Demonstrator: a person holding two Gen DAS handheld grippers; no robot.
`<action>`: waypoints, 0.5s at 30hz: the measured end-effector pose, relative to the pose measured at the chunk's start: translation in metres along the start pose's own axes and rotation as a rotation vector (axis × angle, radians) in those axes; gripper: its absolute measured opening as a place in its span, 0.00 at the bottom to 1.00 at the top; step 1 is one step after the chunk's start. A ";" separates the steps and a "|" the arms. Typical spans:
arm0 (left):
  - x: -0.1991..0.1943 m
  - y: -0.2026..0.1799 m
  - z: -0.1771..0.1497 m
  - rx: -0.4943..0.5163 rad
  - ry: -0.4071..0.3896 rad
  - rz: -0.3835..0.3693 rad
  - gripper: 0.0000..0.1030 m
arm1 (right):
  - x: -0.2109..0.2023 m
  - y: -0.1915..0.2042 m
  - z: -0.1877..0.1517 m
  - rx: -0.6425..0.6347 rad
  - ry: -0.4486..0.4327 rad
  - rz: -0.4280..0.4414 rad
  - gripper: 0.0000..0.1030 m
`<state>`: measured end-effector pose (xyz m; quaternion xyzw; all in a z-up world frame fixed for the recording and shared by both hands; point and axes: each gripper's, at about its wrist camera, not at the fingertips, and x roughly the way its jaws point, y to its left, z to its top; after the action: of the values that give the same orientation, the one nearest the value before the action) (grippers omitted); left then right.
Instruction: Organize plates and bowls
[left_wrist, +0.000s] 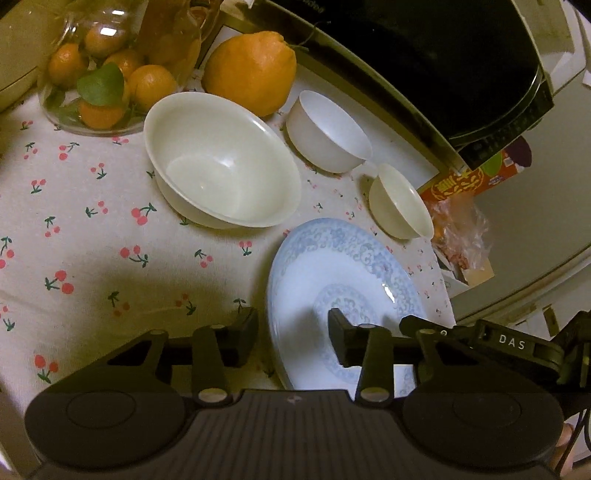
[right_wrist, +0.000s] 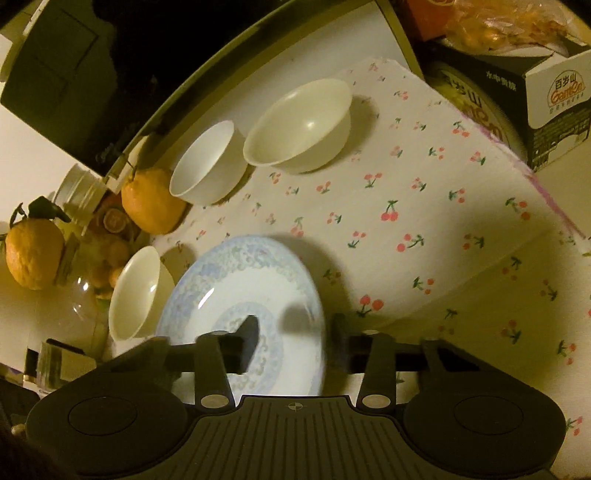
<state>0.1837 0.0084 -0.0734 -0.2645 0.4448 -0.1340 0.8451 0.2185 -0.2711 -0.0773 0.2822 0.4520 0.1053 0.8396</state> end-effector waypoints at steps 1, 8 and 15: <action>0.001 0.000 0.000 0.002 0.005 0.000 0.25 | 0.001 0.001 0.000 -0.003 0.000 -0.006 0.34; -0.002 0.005 0.001 -0.017 0.017 0.024 0.13 | 0.001 0.000 -0.003 -0.024 -0.018 -0.058 0.16; -0.008 -0.005 0.000 0.059 0.016 0.071 0.13 | -0.004 0.012 -0.011 -0.094 -0.033 -0.092 0.16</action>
<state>0.1791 0.0080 -0.0652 -0.2224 0.4566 -0.1189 0.8532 0.2082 -0.2583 -0.0725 0.2231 0.4452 0.0832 0.8632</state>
